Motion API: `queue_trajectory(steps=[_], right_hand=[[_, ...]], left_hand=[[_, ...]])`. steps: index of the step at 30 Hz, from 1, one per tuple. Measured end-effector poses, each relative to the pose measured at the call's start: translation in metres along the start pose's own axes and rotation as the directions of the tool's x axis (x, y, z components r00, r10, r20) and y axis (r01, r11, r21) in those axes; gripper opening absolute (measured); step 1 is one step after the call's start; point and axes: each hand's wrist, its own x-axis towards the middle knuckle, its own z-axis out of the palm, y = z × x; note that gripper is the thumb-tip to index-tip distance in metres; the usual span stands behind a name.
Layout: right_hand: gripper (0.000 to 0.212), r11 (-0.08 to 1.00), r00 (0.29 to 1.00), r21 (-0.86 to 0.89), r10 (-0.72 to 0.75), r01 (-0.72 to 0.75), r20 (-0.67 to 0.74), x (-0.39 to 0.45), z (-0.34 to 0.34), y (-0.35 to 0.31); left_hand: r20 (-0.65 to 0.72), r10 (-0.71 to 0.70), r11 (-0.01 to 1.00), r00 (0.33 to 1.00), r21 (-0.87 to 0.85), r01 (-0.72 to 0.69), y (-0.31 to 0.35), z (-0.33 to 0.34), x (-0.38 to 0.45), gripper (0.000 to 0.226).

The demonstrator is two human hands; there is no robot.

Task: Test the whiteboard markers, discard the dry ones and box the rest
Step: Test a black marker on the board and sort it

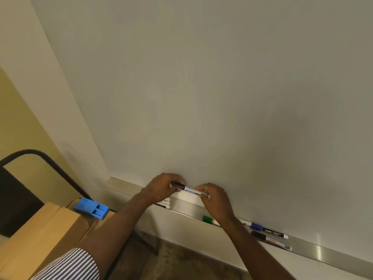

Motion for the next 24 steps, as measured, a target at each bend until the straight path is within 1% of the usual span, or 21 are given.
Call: queue_trajectory(steps=[4, 6, 9, 12, 15, 17, 20, 24], right_hand=[[0.024, 0.989, 0.986, -0.062, 0.141, -0.136, 0.088, -0.006, 0.029, 0.027], [0.028, 0.985, 0.982, -0.096, 0.151, -0.141, 0.112, -0.011, 0.040, 0.036], [0.031, 0.979, 0.977, -0.142, 0.165, -0.146, 0.136, -0.017, 0.055, 0.049], [0.033, 0.971, 0.971, -0.187, 0.182, -0.152, 0.154, -0.017, 0.065, 0.056], [0.034, 0.965, 0.974, -0.236, 0.154, -0.112, 0.168, -0.015, 0.068, 0.058], [0.034, 0.963, 0.974, -0.254, 0.134, -0.085, 0.183, -0.012, 0.070, 0.060], [0.034, 0.960, 0.973, -0.274, 0.112, -0.054, 0.200, -0.011, 0.073, 0.061], [0.036, 0.952, 0.971, -0.306, 0.092, -0.021, 0.220, -0.014, 0.076, 0.059]], left_hand=[[0.019, -0.010, 0.988, 1.000, 0.155, 0.007, -0.019, 0.038, -0.004, 0.020], [0.023, -0.013, 0.979, 1.000, 0.203, 0.008, -0.029, 0.056, -0.004, 0.021], [-0.005, -0.021, 0.976, 1.000, 0.215, 0.022, -0.040, 0.074, -0.005, 0.023], [0.019, 0.034, 0.953, 0.999, 0.301, -0.038, -0.045, 0.084, -0.002, 0.020], [0.037, 0.072, 0.905, 0.997, 0.417, -0.080, -0.054, 0.095, 0.001, 0.015], [0.083, 0.072, 0.862, 0.994, 0.496, -0.104, -0.059, 0.102, 0.003, 0.011], [0.122, 0.116, 0.780, 0.986, 0.604, -0.166, -0.066, 0.110, 0.006, 0.013], [0.142, 0.163, 0.698, 0.976, 0.683, -0.216, -0.067, 0.112, 0.005, 0.015]])
